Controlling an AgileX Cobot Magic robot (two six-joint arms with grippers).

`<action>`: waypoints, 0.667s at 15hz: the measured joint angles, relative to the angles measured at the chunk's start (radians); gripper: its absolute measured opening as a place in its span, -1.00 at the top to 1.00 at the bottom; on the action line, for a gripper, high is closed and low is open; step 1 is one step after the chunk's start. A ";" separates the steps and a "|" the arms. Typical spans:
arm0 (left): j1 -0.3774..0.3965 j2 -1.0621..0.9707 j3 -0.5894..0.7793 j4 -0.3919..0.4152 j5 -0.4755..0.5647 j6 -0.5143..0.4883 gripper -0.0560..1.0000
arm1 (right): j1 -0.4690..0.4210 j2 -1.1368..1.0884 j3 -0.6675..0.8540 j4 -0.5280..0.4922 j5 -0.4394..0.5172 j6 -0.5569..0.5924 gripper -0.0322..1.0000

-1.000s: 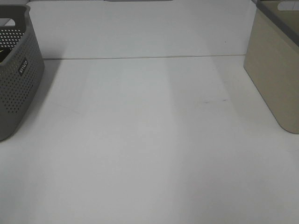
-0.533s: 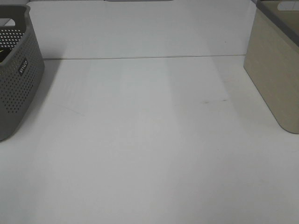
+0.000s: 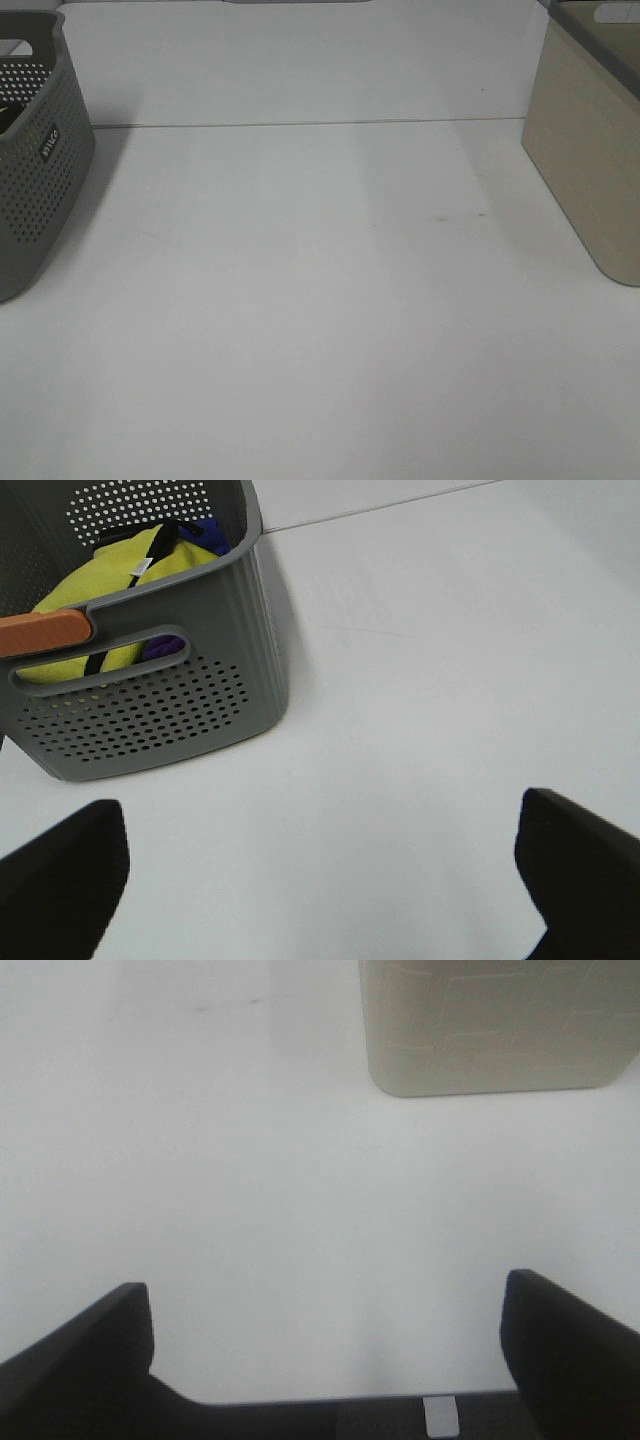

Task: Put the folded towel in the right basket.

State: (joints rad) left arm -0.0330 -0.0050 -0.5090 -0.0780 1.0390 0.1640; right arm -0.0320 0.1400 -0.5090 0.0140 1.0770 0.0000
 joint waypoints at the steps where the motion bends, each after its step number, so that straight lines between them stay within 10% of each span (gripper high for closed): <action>1: 0.000 0.000 0.000 0.000 0.000 0.000 -0.97 | 0.000 -0.041 0.003 0.000 -0.010 0.000 -0.75; 10: 0.000 0.000 0.000 0.000 0.000 0.000 -0.97 | 0.000 -0.112 0.006 -0.001 -0.016 0.000 -0.75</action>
State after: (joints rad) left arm -0.0330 -0.0050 -0.5090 -0.0780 1.0390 0.1640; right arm -0.0320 0.0280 -0.5030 0.0130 1.0610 0.0000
